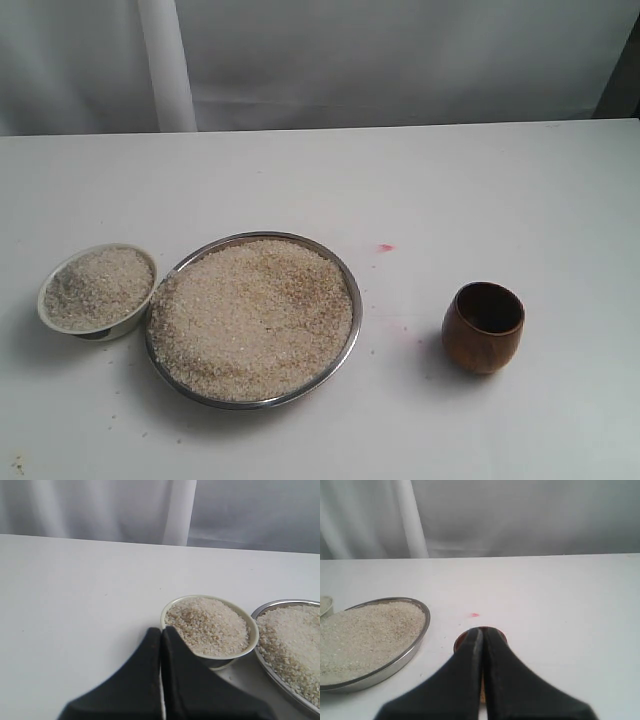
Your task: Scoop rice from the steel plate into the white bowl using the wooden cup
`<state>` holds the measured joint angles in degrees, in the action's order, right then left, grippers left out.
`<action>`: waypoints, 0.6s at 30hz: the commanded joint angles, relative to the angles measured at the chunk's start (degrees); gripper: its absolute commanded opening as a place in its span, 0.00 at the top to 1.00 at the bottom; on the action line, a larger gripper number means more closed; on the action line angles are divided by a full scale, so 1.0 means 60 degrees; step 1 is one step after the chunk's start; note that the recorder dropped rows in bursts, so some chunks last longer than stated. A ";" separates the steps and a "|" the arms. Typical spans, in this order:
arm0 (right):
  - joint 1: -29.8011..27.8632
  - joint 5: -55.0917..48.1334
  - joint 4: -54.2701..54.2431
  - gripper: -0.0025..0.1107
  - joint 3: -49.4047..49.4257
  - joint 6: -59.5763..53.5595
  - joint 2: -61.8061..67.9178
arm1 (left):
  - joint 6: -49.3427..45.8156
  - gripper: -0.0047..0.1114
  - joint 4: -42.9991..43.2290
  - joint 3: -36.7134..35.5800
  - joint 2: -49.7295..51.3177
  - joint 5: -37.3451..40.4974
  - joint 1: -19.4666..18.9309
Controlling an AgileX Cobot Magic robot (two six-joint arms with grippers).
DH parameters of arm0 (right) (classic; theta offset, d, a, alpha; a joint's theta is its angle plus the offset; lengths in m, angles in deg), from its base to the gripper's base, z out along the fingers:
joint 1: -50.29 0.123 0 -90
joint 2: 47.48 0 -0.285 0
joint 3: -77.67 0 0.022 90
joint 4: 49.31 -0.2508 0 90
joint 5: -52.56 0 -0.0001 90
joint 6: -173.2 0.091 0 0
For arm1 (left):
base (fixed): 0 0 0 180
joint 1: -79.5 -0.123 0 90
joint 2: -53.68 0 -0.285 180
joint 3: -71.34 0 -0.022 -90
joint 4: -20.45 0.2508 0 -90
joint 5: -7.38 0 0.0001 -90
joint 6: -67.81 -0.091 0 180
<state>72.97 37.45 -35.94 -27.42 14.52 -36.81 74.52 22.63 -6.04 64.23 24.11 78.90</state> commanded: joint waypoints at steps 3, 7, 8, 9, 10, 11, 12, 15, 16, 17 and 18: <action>-0.0067 -0.0102 -0.0009 0.98 0.0039 0.0008 -0.0043 | 0.0041 0.96 -0.0046 0.0027 0.0012 -0.0064 -0.0014; -0.0067 -0.0102 -0.0009 0.98 0.0039 0.0008 -0.0043 | 0.0057 0.96 -0.0046 0.0027 0.0012 -0.0064 -0.0014; -0.0067 -0.0102 -0.0009 0.98 0.0039 0.0008 -0.0043 | 0.0057 0.96 -0.0046 0.0027 0.0012 -0.0064 -0.0014; -0.0067 -0.0102 -0.0009 0.98 0.0039 0.0008 -0.0043 | 0.0057 0.96 -0.0046 0.0027 0.0012 -0.0064 -0.0014; -0.0067 -0.0102 -0.0009 0.98 0.0039 0.0008 -0.0043 | 0.0057 0.96 -0.0046 0.0027 0.0012 -0.0064 -0.0014; -0.0067 -0.0102 -0.0009 0.98 0.0039 0.0008 -0.0043 | 0.0057 0.96 -0.0046 0.0027 0.0012 -0.0064 -0.0014; -0.0067 -0.0102 -0.0009 0.98 0.0039 0.0008 -0.0043 | 0.0057 0.96 -0.0046 0.0027 0.0012 -0.0064 -0.0014; -0.0067 -0.0102 -0.0009 0.98 0.0039 0.0008 -0.0043 | 0.0057 0.96 -0.0046 0.0027 0.0012 -0.0064 -0.0014; -0.0067 -0.0102 -0.0009 0.98 0.0039 0.0008 -0.0043 | 0.0057 0.96 -0.0046 0.0027 0.0012 -0.0064 -0.0014; -0.0067 -0.0102 -0.0009 0.98 0.0039 0.0008 -0.0043 | 0.0057 0.96 -0.0046 0.0027 0.0012 -0.0064 -0.0014; -0.0067 -0.0102 -0.0009 0.98 0.0039 0.0008 -0.0043 | 0.0038 0.96 -0.0046 0.0027 0.0012 -0.0064 -0.0014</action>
<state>72.97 36.97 -35.94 -27.42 14.62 -36.80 74.52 22.63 -6.04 64.23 24.11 78.90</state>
